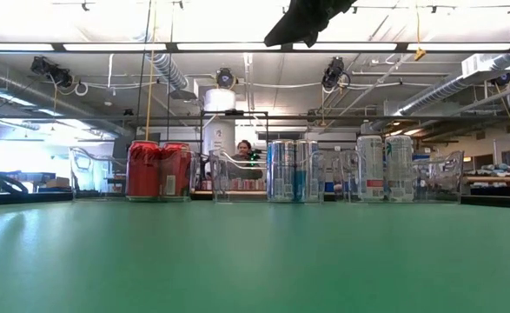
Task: Sort soda cans
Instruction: Put the white soda can into the transparent right bin
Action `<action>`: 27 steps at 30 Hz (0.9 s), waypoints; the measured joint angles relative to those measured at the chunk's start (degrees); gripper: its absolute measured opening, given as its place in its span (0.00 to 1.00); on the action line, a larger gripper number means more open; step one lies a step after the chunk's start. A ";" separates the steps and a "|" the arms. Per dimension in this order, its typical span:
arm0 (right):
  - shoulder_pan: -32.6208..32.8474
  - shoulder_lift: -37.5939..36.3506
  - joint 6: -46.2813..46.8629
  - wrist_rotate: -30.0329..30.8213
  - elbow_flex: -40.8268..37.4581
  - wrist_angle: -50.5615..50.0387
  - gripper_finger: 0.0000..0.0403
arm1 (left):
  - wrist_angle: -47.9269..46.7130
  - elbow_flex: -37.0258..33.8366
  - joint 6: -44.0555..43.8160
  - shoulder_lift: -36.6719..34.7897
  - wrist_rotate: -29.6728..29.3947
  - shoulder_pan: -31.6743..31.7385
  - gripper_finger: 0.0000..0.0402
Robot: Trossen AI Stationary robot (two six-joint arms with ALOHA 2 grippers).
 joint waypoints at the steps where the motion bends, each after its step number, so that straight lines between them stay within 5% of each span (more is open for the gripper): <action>1: 0.00 0.00 0.02 0.00 0.00 0.00 0.06 | -0.90 0.00 -0.02 0.00 -0.75 0.00 0.25; 27: 0.87 0.00 0.02 -1.36 0.00 0.02 0.06 | 0.28 -2.69 1.53 -0.24 -2.92 0.02 0.25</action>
